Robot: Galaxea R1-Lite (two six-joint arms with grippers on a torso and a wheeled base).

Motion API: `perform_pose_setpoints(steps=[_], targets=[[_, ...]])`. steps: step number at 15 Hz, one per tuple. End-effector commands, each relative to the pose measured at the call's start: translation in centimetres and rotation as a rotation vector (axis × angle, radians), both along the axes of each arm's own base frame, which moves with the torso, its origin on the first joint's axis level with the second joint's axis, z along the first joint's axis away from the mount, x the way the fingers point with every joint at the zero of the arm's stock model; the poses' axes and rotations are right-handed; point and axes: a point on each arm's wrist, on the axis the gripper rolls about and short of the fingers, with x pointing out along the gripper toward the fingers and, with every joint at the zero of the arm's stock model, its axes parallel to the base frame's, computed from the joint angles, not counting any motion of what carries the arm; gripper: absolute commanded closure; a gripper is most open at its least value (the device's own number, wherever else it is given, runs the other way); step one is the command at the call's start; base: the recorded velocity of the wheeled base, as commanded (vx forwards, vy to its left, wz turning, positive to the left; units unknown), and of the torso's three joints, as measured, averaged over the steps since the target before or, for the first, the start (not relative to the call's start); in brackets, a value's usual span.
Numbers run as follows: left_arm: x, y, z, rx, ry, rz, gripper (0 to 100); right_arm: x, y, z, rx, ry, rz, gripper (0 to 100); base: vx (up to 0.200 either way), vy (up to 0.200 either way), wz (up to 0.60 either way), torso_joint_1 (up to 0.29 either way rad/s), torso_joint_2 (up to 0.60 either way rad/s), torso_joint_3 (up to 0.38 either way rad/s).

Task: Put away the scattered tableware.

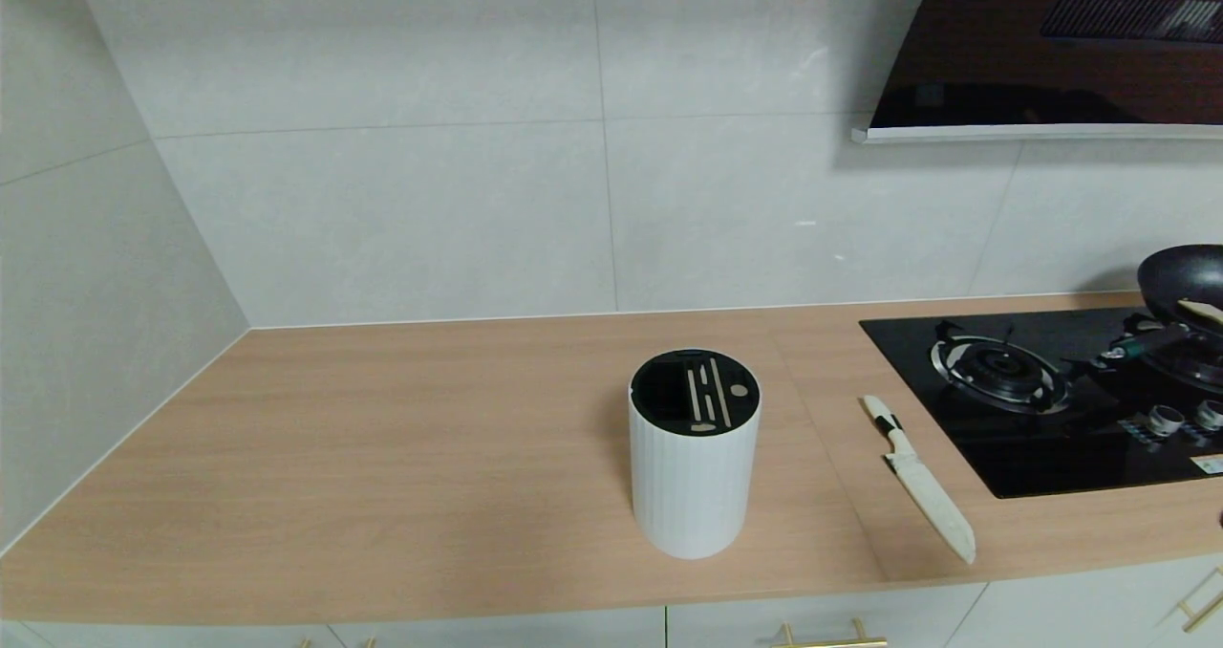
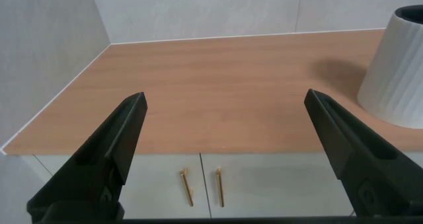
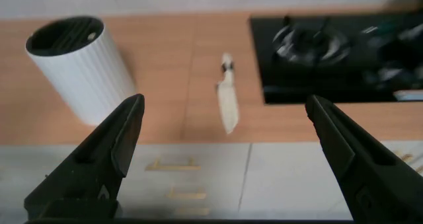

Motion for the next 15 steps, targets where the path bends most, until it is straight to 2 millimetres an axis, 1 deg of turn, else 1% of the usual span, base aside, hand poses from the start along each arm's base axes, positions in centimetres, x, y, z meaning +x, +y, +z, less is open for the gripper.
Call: perform_pose_setpoints(steps=[1, 2, 3, 5, 6, 8, 9, 10, 11, 12, 13, 14, 15], targets=[[0.0, 0.0, 0.0, -0.001, -0.001, 0.002, 0, 11.9, 0.4, -0.6, 0.051, 0.218, 0.042, 0, 0.000, 0.000, 0.00, 0.000, 0.00, 0.000], [0.0, 0.0, 0.0, 0.000, -0.001, 0.000, 0, 15.8, 0.4, -2.3, 0.041, 0.233, 0.019, 0, 0.000, 0.000, 0.00, 0.000, 0.00, 0.000], [0.0, 0.0, 0.0, 0.000, -0.002, 0.000, 0, 18.4, 0.4, -3.7, 0.023, 0.247, -0.009, 0, 0.000, 0.000, 0.00, 0.000, 0.00, 0.000], [0.0, 0.0, 0.0, -0.001, -0.001, 0.000, 0, 21.9, 1.1, -6.1, 0.005, 0.300, -0.003, 0, 0.000, 0.000, 0.00, 0.000, 0.00, 0.000], [0.0, 0.0, 0.0, 0.000, -0.001, 0.000, 0, 23.0, 1.3, -6.8, 0.004, 0.318, 0.003, 0, 0.000, 0.000, 0.00, 0.000, 0.00, 0.000], [0.0, 0.0, 0.0, 0.000, -0.002, 0.000, 0, 25.1, 1.9, -8.8, -0.021, 0.364, 0.007, 0, 0.000, 0.000, 0.00, 0.000, 0.00, 0.000], [0.0, 0.0, 0.0, 0.000, -0.001, 0.000, 0, 26.0, 2.2, -9.9, -0.040, 0.378, -0.002, 0, 0.000, 0.000, 0.00, 0.000, 0.00, 0.000], [0.0, 0.0, 0.0, 0.000, -0.001, 0.002, 0, 26.3, 2.3, -10.4, -0.045, 0.382, -0.005, 0, 0.000, 0.000, 0.00, 0.000, 0.00, 0.000], [0.0, 0.0, 0.0, 0.000, -0.001, 0.002, 0, 27.3, 2.7, -12.8, -0.065, 0.396, -0.021, 0, 0.000, 0.000, 0.00, 0.000, 0.00, 0.000], [0.0, 0.0, 0.0, 0.000, -0.002, 0.002, 0, 28.1, 2.8, -14.1, -0.078, 0.380, -0.025, 0, 0.000, 0.000, 0.00, 0.000, 0.00, 0.000], [0.0, 0.0, 0.0, 0.000, -0.002, 0.002, 0, 28.4, 2.8, -14.4, -0.076, 0.369, -0.025, 0, 0.000, 0.000, 0.00, 0.000, 0.00, 0.000], [0.0, 0.0, 0.0, 0.000, -0.001, 0.002, 0, 29.5, 2.9, -15.5, -0.084, 0.347, -0.025, 0, 0.000, 0.000, 0.00, 0.000, 0.00, 0.000], [0.0, 0.0, 0.0, 0.000, -0.001, 0.002, 0, 29.6, 2.9, -15.9, -0.083, 0.356, -0.025, 0, 0.000, 0.000, 0.00, 0.000, 0.00, 0.000]])
